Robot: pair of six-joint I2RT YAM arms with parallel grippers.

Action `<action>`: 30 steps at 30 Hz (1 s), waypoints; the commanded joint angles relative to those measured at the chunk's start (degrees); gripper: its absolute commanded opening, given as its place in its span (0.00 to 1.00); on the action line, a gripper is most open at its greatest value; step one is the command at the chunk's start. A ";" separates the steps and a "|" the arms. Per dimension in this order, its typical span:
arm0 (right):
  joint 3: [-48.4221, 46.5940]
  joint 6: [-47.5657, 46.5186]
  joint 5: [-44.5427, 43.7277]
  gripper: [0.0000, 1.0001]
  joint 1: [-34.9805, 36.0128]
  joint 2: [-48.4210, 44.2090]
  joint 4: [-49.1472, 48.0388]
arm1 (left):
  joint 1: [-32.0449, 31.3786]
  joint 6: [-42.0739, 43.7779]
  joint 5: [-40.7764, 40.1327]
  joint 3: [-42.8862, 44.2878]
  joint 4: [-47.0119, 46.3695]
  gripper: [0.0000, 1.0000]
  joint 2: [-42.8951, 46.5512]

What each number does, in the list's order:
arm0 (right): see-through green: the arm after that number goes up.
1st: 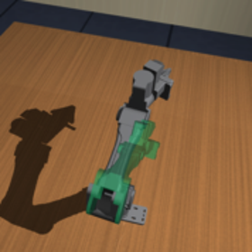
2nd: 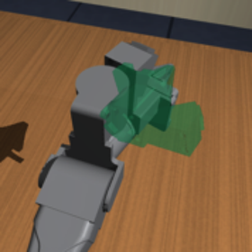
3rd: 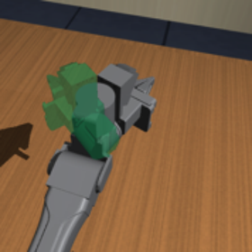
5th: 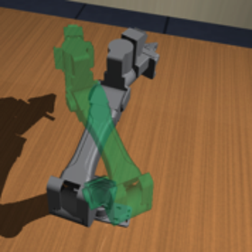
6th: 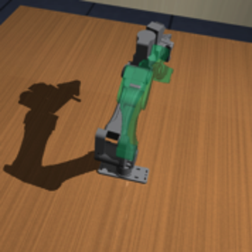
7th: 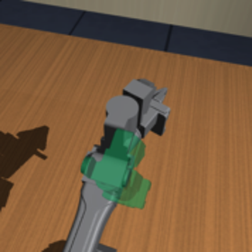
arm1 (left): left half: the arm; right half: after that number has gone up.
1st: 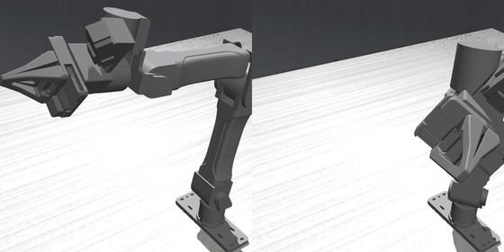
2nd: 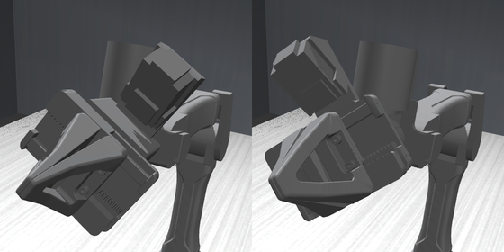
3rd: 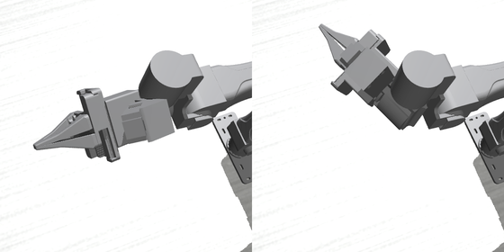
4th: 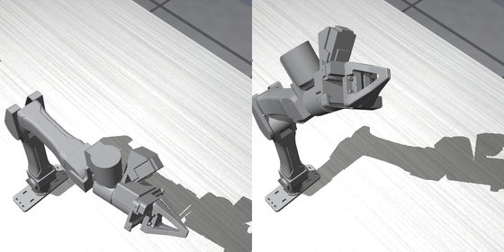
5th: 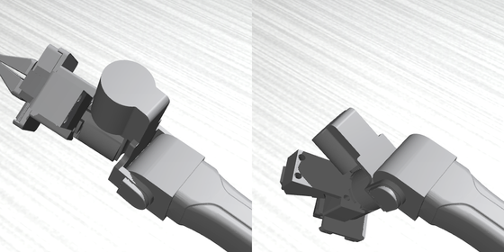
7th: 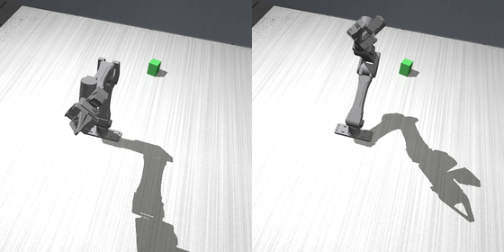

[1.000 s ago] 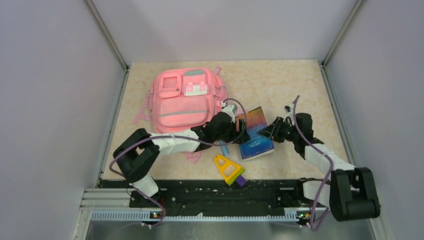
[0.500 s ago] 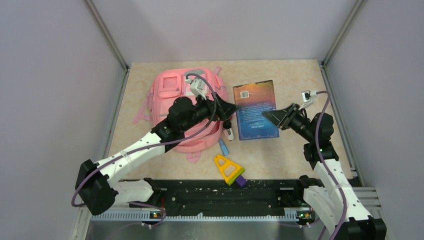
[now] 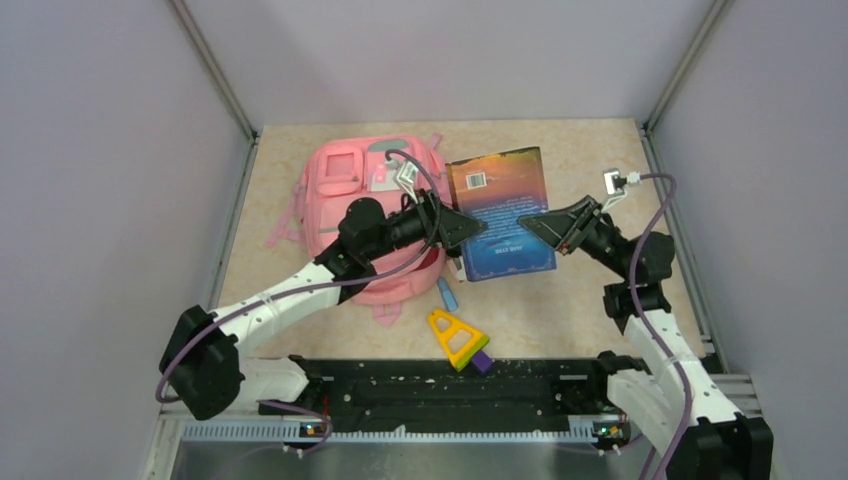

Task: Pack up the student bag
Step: Pick up the book from the center of the board.

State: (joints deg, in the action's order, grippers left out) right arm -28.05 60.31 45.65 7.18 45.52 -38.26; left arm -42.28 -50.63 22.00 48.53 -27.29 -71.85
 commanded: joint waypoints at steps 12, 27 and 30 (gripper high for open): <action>-10.04 -19.92 1.75 0.89 1.68 3.73 19.51 | 2.44 2.13 3.50 -5.76 -9.20 0.00 7.40; -7.29 -10.34 17.52 0.89 5.71 16.45 2.54 | 2.55 6.27 7.12 -7.02 -12.21 0.00 15.56; -8.51 -9.05 17.94 0.89 9.51 18.28 -0.71 | 2.52 6.42 7.74 -7.00 -12.80 0.00 15.60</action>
State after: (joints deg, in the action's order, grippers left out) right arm -34.96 48.88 60.36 12.27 62.15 -29.93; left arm -39.72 -44.80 28.03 39.94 -26.13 -59.00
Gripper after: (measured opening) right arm 0.886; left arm 0.329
